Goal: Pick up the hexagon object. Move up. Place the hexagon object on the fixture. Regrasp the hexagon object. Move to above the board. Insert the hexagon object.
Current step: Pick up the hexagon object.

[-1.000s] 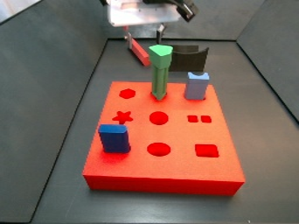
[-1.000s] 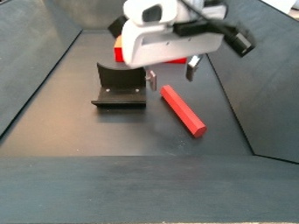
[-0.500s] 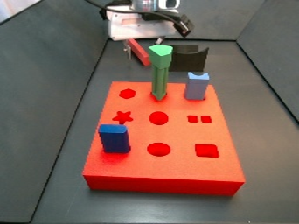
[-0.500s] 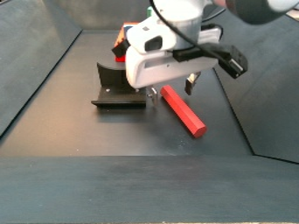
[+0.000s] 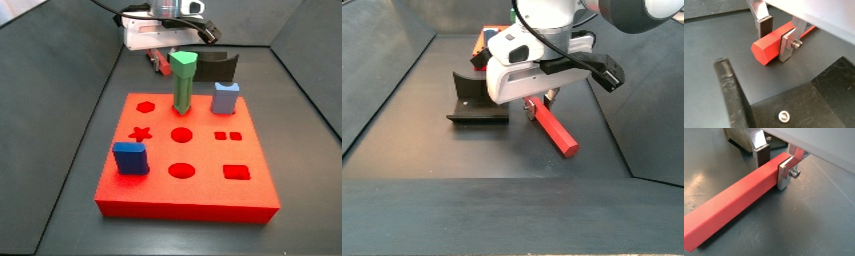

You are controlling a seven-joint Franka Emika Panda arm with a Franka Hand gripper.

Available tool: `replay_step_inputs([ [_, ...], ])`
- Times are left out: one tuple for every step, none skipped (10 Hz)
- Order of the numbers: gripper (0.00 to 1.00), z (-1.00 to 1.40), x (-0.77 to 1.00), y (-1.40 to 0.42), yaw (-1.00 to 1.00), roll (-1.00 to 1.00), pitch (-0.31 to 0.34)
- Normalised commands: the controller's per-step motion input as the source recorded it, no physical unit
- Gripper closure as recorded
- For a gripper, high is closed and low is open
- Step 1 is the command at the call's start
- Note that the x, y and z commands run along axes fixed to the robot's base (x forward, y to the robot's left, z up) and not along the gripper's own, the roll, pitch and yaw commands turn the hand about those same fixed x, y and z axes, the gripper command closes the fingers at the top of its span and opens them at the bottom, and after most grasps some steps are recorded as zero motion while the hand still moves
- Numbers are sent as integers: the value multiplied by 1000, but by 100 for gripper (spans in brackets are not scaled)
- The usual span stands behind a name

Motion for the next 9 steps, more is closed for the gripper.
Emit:
replay_step_inputs([
  [100, 0, 0, 0, 0, 0, 0],
  [100, 0, 0, 0, 0, 0, 0],
  [100, 0, 0, 0, 0, 0, 0],
  [100, 0, 0, 0, 0, 0, 0],
  [100, 0, 0, 0, 0, 0, 0],
  [100, 0, 0, 0, 0, 0, 0],
  [100, 0, 0, 0, 0, 0, 0],
  [100, 0, 0, 0, 0, 0, 0],
  [100, 0, 0, 0, 0, 0, 0],
])
